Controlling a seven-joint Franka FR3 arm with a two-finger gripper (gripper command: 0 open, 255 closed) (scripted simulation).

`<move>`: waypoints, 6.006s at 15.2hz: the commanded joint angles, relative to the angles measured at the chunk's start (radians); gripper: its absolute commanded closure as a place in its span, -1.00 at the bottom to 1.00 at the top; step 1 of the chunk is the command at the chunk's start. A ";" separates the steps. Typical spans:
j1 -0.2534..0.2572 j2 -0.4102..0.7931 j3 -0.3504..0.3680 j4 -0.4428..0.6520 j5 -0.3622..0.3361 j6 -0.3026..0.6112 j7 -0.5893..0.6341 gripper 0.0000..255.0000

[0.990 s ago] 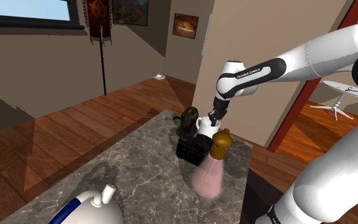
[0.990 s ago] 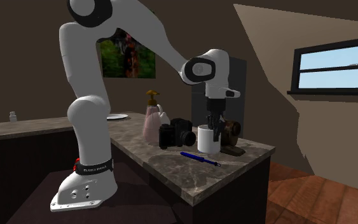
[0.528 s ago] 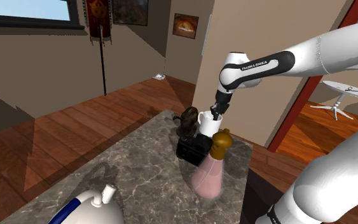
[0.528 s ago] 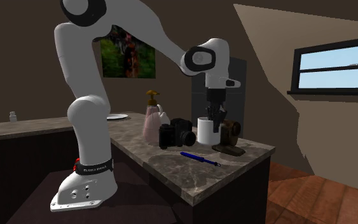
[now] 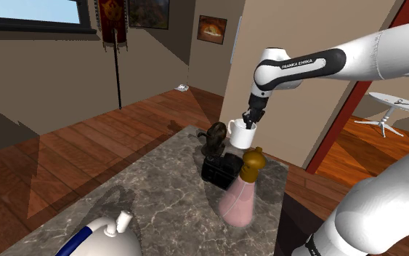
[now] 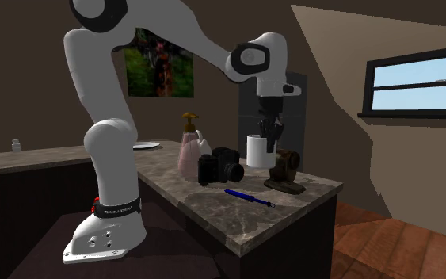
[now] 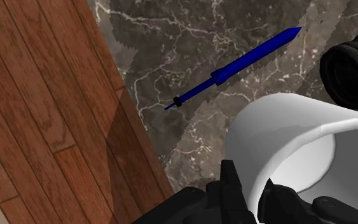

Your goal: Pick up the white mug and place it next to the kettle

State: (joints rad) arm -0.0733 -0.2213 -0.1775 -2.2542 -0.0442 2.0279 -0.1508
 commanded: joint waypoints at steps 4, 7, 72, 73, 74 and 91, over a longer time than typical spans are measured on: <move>0.000 -0.023 0.003 0.047 -0.002 -0.069 0.002 1.00; 0.001 -0.031 0.005 0.080 -0.002 -0.110 0.003 1.00; 0.303 -0.006 0.884 0.431 0.198 -0.383 1.138 1.00; 0.307 0.026 0.910 0.459 0.182 -0.383 1.173 1.00; 0.312 0.060 0.937 0.488 0.162 -0.383 1.210 1.00; 0.684 0.655 1.072 0.991 -0.282 -0.481 1.677 1.00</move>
State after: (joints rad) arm 0.6157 0.4344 0.8947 -1.2492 -0.3263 1.5330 1.5256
